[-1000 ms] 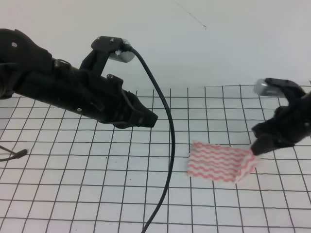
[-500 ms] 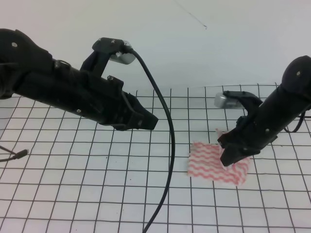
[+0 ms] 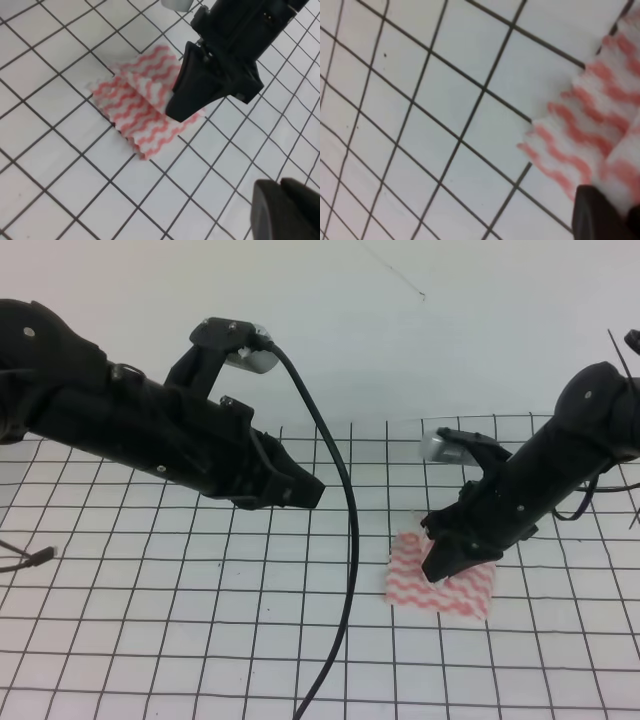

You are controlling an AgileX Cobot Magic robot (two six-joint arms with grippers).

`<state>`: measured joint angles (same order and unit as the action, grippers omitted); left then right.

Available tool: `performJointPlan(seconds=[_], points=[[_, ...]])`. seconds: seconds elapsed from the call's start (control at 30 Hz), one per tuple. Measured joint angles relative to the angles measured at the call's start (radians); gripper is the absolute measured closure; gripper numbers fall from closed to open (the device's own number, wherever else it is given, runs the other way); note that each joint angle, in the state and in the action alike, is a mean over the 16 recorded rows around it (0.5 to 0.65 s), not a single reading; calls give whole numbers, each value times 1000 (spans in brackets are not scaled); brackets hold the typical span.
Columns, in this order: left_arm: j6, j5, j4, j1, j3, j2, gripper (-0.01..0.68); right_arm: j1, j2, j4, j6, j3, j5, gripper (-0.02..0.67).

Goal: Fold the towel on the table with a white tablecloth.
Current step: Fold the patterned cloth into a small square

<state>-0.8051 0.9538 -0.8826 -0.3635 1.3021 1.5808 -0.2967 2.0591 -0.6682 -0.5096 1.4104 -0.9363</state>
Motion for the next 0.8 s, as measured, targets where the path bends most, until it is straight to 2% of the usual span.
performJointPlan(seconds=[0.43,0.8], points=[[3,5,4,0,0,0,674,-25,10,-39,-25,15,0,621],[1,14,9,0,0,0,674,-30,10,-71,-61,19,-1,468]])
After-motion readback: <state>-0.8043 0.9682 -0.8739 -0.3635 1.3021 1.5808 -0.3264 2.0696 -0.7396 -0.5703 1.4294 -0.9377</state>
